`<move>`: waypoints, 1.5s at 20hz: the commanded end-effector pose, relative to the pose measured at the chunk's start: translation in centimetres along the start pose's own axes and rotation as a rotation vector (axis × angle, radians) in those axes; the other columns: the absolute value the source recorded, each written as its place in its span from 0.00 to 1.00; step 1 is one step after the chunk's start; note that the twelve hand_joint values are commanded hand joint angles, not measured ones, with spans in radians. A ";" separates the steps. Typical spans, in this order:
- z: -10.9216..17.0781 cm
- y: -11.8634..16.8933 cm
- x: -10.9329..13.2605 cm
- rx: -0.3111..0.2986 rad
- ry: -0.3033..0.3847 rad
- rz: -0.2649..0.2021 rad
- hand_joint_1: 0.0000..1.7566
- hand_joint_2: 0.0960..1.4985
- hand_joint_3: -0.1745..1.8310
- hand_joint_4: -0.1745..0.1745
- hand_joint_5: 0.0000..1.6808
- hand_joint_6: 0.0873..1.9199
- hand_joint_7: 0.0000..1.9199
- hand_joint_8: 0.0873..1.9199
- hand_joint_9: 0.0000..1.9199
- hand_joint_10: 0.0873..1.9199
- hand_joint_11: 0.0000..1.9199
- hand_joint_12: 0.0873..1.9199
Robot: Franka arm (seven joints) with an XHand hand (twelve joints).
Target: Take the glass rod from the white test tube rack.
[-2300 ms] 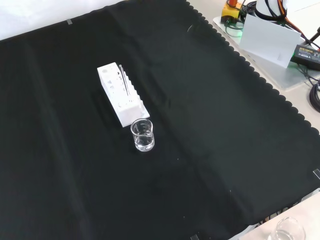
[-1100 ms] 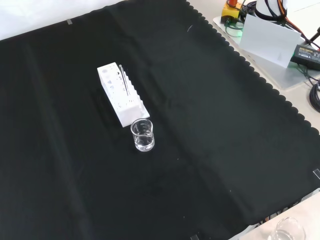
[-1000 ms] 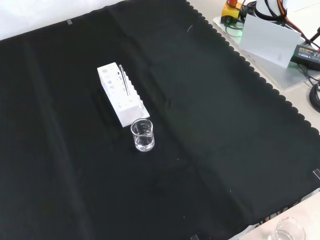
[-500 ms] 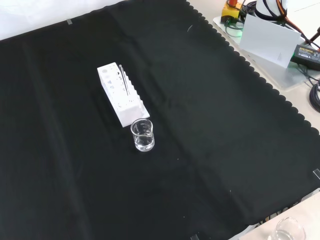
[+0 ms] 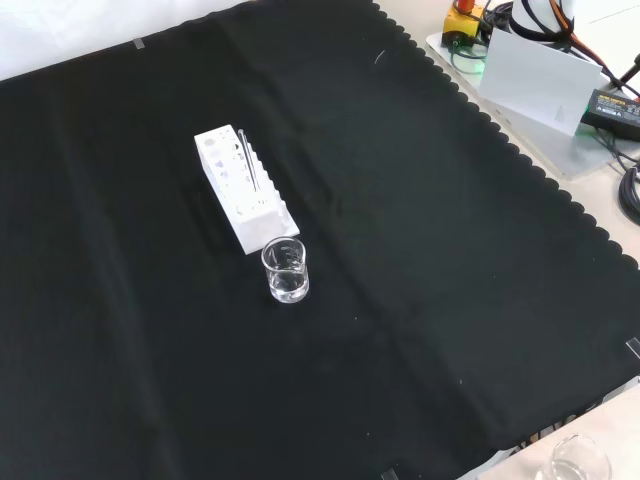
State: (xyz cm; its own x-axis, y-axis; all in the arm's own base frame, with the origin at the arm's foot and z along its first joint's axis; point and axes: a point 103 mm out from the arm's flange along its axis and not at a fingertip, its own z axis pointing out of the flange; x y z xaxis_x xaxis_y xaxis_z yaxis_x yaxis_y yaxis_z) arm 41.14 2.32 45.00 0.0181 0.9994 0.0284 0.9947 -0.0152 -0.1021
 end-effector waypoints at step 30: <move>11.3 13.7 2.3 0.170 -0.020 -0.099 0.31 0.57 0.40 0.19 0.11 0.00 0.01 0.37 0.05 0.42 0.01 0.74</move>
State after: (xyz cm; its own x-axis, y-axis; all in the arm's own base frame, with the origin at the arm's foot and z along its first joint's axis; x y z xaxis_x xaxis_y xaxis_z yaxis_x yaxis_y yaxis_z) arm 53.47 4.88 33.34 -0.0772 0.9966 0.0274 0.9619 0.0817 -0.2611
